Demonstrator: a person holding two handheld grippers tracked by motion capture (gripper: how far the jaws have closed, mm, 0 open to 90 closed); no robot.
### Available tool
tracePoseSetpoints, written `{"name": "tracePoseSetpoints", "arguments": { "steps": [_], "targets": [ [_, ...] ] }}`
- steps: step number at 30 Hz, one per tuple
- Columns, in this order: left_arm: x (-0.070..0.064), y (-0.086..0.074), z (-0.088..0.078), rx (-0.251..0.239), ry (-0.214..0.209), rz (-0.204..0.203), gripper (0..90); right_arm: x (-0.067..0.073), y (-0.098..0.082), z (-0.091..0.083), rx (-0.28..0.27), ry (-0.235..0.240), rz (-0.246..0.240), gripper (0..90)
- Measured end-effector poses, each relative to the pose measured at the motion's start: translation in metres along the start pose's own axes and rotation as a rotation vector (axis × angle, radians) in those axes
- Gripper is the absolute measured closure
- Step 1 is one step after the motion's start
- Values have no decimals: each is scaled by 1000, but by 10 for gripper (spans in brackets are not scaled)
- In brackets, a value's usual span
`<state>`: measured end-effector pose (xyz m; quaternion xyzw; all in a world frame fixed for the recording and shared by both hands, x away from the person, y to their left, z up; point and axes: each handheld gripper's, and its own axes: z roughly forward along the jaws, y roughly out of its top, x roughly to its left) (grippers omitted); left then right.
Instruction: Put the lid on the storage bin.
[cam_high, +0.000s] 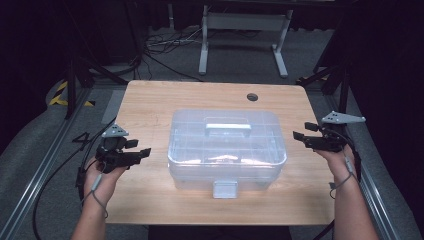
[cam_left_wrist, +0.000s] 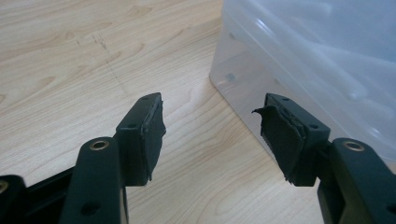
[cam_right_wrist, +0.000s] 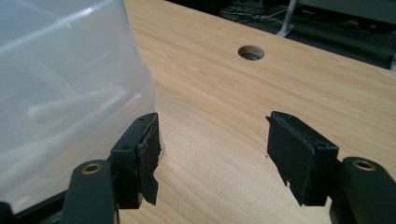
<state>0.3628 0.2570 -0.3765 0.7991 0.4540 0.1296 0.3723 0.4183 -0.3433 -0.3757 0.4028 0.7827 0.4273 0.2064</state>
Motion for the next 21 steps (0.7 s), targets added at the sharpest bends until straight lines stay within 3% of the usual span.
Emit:
{"name": "tracePoseSetpoints", "arguments": {
  "steps": [4, 12, 21],
  "targets": [
    [1, -1, 8, 8, 9, -15, 396, -1, -5, 6, 14, 5, -3, 339],
    [1, -5, 19, 20, 10, -19, 397, -3, -15, 29, 118, 2, 8, 291],
    [6, -11, 33, 45, -8, -39, 392, -2, -22, 40, 128, 6, 3, 282]
  ]
}}
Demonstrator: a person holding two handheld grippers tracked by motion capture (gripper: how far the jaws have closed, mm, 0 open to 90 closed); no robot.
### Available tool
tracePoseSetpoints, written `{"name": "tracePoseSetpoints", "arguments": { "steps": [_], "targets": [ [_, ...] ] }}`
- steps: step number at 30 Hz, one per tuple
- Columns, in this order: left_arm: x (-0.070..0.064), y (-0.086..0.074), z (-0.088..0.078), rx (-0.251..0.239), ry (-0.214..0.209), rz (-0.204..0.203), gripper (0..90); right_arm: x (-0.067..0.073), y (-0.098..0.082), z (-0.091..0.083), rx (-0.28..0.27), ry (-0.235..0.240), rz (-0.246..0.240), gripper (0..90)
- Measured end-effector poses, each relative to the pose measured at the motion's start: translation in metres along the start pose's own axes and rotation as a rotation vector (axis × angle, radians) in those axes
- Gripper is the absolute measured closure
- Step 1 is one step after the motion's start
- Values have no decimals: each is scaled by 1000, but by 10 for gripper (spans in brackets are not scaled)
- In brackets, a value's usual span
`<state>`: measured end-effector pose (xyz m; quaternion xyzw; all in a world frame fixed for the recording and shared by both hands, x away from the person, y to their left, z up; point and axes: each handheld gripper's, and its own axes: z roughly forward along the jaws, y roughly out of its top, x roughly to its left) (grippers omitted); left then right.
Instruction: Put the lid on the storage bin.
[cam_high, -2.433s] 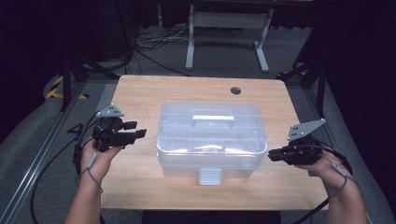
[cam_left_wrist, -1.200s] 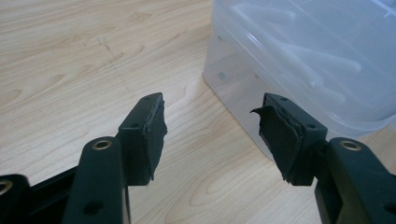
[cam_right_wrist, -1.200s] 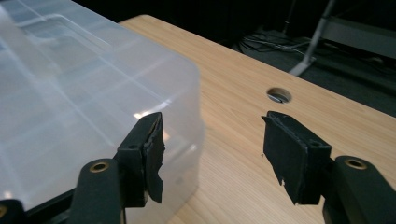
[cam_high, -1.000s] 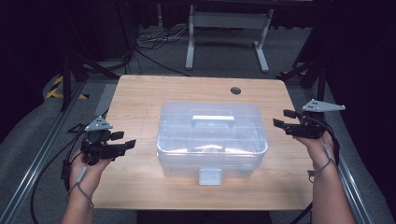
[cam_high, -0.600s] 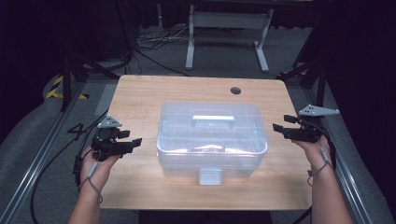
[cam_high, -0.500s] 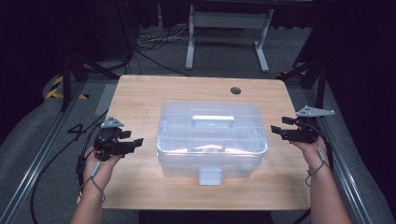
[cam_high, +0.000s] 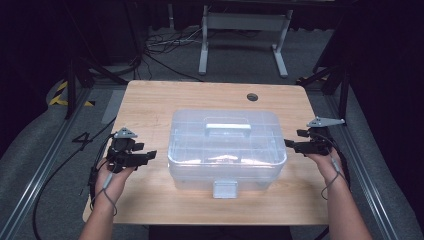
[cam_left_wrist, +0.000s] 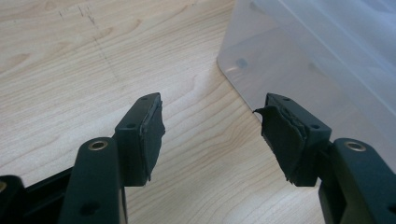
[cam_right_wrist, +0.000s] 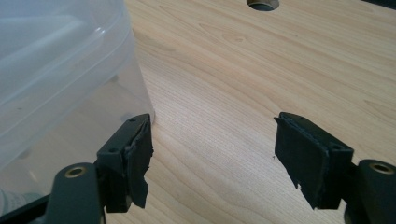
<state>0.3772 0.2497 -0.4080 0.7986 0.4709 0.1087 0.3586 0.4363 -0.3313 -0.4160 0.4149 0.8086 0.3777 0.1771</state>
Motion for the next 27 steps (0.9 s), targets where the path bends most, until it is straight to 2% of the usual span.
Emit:
{"name": "tracePoseSetpoints", "arguments": {
  "steps": [9, 13, 24, 27],
  "targets": [
    [2, -3, 11, 36, -5, 13, 388, 1, -8, 15, -1, 25, 5, 273],
    [3, -5, 15, 43, -10, 4, 386, 2, -11, 20, 7, 31, 6, 267],
    [6, -9, 23, 63, -13, -6, 382, 0, -23, 34, -4, 31, 19, 243],
    [6, -9, 24, 66, -13, -5, 381, -1, -25, 37, 0, 16, 26, 226]
  ]
}}
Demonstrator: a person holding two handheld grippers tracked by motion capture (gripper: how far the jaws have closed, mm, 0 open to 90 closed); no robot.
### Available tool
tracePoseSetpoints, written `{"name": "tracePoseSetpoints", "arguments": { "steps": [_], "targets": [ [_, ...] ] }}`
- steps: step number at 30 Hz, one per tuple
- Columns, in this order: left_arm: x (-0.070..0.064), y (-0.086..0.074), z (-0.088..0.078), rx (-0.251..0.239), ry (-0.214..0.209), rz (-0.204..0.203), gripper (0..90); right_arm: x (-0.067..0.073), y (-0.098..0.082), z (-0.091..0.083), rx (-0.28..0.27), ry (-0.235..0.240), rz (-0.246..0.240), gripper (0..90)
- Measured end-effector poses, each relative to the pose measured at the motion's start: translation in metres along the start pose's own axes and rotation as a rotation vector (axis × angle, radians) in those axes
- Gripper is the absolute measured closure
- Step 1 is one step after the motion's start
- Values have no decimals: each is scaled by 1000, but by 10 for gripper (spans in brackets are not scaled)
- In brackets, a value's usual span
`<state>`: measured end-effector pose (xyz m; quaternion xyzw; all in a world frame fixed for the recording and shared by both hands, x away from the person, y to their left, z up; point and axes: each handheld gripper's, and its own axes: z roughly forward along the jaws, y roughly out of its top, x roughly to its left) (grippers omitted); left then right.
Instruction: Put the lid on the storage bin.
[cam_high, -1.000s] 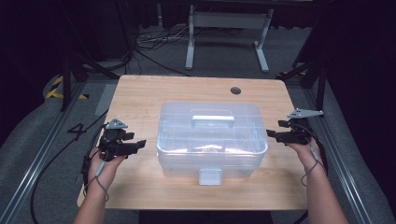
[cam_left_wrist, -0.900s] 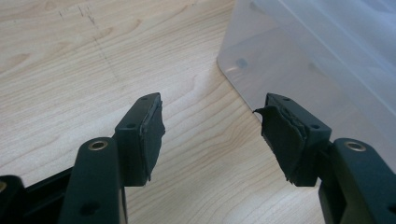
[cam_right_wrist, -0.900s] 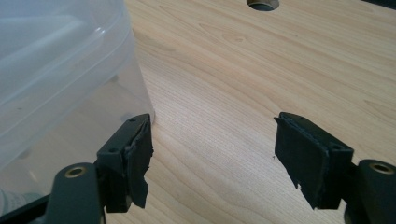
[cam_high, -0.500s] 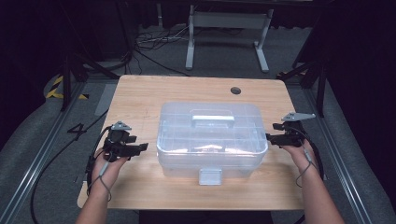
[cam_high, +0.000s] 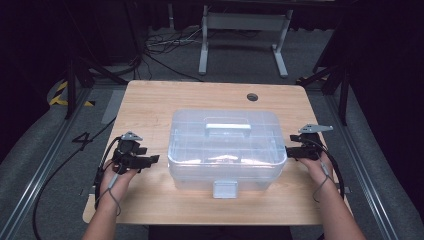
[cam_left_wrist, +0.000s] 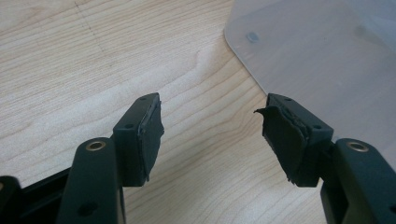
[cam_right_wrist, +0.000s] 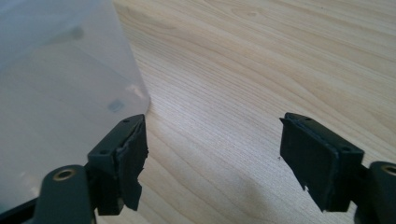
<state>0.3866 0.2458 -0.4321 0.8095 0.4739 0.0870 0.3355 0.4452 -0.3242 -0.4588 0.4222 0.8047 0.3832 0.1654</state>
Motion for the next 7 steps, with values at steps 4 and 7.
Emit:
{"name": "tracePoseSetpoints", "arguments": {
  "steps": [4, 7],
  "targets": [
    [-1, 0, 2, 7, 3, 7, 379, 0, -3, 5, 14, -18, 6, 210],
    [0, 0, 2, 8, 2, 8, 374, 0, -3, 5, 8, -19, 3, 206]
  ]
}}
